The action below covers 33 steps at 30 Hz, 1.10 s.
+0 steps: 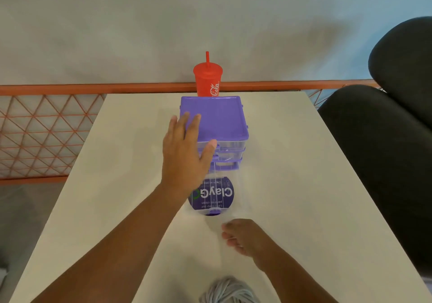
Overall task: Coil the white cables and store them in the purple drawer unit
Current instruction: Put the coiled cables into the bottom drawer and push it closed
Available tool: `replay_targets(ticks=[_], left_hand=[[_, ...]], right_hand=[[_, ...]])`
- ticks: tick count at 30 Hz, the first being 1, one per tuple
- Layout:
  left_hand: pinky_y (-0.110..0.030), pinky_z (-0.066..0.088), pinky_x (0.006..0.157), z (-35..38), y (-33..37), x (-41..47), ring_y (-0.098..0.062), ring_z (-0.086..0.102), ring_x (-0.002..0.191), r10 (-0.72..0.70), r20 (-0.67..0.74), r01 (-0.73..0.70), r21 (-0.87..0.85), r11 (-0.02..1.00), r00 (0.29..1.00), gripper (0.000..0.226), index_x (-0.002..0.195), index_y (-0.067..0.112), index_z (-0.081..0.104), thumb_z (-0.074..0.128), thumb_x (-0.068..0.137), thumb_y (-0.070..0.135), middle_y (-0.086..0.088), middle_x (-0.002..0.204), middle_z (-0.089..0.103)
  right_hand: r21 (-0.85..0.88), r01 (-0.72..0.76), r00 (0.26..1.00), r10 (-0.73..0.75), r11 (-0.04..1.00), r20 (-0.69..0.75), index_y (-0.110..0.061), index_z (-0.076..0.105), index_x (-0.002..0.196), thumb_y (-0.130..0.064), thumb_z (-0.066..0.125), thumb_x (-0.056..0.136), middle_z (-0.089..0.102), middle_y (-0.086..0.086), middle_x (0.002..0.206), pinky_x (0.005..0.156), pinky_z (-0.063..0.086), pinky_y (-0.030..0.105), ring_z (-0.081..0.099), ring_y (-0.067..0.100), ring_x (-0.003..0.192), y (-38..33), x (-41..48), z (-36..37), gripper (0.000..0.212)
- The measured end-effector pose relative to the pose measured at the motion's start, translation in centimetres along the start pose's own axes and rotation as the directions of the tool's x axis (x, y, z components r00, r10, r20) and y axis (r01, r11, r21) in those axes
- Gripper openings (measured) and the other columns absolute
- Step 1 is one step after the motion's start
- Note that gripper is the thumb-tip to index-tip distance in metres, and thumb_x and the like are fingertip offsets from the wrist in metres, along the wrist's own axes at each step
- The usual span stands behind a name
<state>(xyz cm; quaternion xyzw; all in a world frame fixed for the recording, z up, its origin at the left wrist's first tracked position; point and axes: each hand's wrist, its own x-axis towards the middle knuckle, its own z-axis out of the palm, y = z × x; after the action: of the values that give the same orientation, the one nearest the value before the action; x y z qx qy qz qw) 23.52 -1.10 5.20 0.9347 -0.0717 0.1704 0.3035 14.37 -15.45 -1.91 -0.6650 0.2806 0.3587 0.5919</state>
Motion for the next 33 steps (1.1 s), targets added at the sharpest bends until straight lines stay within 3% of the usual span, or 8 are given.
replay_targets(ticks=[2,6,9,12,15,19,25,33], left_hand=[[-0.021,0.037,0.093,-0.4,0.4,-5.4,-0.017,0.041,0.12,-0.066,0.069,0.077,-0.175,0.982,0.995,0.06,0.132,0.015,0.046,0.042,0.084,0.05,0.002,0.125,0.046],[-0.011,0.028,0.094,0.1,-0.3,-16.6,-0.003,0.038,0.108,-0.113,0.526,0.219,-0.142,0.965,0.843,0.095,0.125,0.025,0.05,0.014,0.064,0.089,0.017,0.116,0.04],[-0.015,0.029,0.09,0.8,-1.3,-20.5,-0.007,0.037,0.106,-0.199,0.674,0.249,0.024,0.968,0.711,0.116,0.123,0.028,0.049,0.004,0.042,0.099,0.015,0.114,0.036],[-0.024,0.038,0.078,1.6,-1.6,-22.7,-0.017,0.051,0.099,-0.2,0.609,0.14,0.145,0.979,0.767,0.077,0.109,0.027,0.058,0.035,0.06,0.08,0.009,0.107,0.048],[-0.028,0.043,0.076,1.5,-1.4,-23.4,-0.019,0.053,0.096,-0.248,0.548,0.165,0.196,0.966,0.799,0.069,0.104,0.025,0.06,0.028,0.064,0.07,0.006,0.104,0.051],[-0.027,0.038,0.086,1.1,-0.9,-23.2,-0.018,0.046,0.106,-0.323,0.562,0.214,0.253,0.944,0.762,0.086,0.113,0.023,0.056,0.014,0.058,0.072,0.005,0.114,0.048],[-0.031,0.038,0.09,1.4,-0.4,-23.3,-0.022,0.043,0.111,-0.333,0.576,0.217,0.262,0.94,0.746,0.05,0.118,0.016,0.055,0.053,0.083,0.052,-0.001,0.118,0.048],[-0.033,0.041,0.084,1.8,0.2,-22.9,-0.022,0.046,0.107,-0.31,0.532,0.171,0.295,0.94,0.788,0.048,0.115,0.018,0.054,0.058,0.076,0.045,0.0,0.113,0.051]], right_hand=[[-0.165,0.1,0.993,-0.089,0.981,0.073,-0.022,0.058,0.085,-0.02,0.061,0.087,0.059,0.001,0.096,0.068,0.041,0.016,0.053,0.007,0.075,1.5,-1.5,-0.9,0.004],[-0.273,0.324,0.939,-0.272,0.906,0.209,-0.059,0.059,0.093,-0.056,0.082,0.043,0.054,-0.014,0.113,0.079,0.048,0.015,0.054,0.007,0.098,6.2,-3.7,-2.7,0.055],[-0.5,0.444,0.893,-0.321,0.744,0.315,-0.085,0.028,0.091,-0.027,0.076,0.073,0.036,-0.035,0.118,0.092,0.04,0.011,0.045,0.0,0.111,8.0,-4.3,-2.8,0.077],[-0.608,0.522,0.852,-0.402,0.598,0.337,-0.066,0.039,0.113,-0.018,0.061,0.086,0.038,-0.027,0.129,0.109,0.027,0.022,0.036,0.004,0.128,8.2,-4.1,-1.9,0.059],[-0.692,0.536,0.83,-0.452,0.484,0.327,-0.027,0.043,0.135,-0.012,0.053,0.089,0.041,-0.007,0.14,0.108,0.021,0.018,0.034,0.005,0.129,8.4,-3.4,-1.3,0.049],[-0.755,0.506,0.833,-0.463,0.417,0.303,-0.02,0.048,0.132,-0.016,0.055,0.089,0.049,0.002,0.131,0.102,0.026,0.02,0.042,0.016,0.123,8.8,-2.8,-1.2,0.044],[-0.758,0.489,0.845,-0.449,0.431,0.29,-0.014,0.048,0.132,-0.01,0.048,0.09,0.048,0.008,0.13,0.099,0.027,0.023,0.042,0.021,0.122,8.7,-3.7,-0.8,0.042],[-0.773,0.477,0.849,-0.446,0.418,0.283,-0.01,0.053,0.123,-0.003,0.047,0.085,0.055,0.01,0.123,0.096,0.034,0.028,0.048,0.025,0.115,8.6,-3.7,-0.1,0.039]])
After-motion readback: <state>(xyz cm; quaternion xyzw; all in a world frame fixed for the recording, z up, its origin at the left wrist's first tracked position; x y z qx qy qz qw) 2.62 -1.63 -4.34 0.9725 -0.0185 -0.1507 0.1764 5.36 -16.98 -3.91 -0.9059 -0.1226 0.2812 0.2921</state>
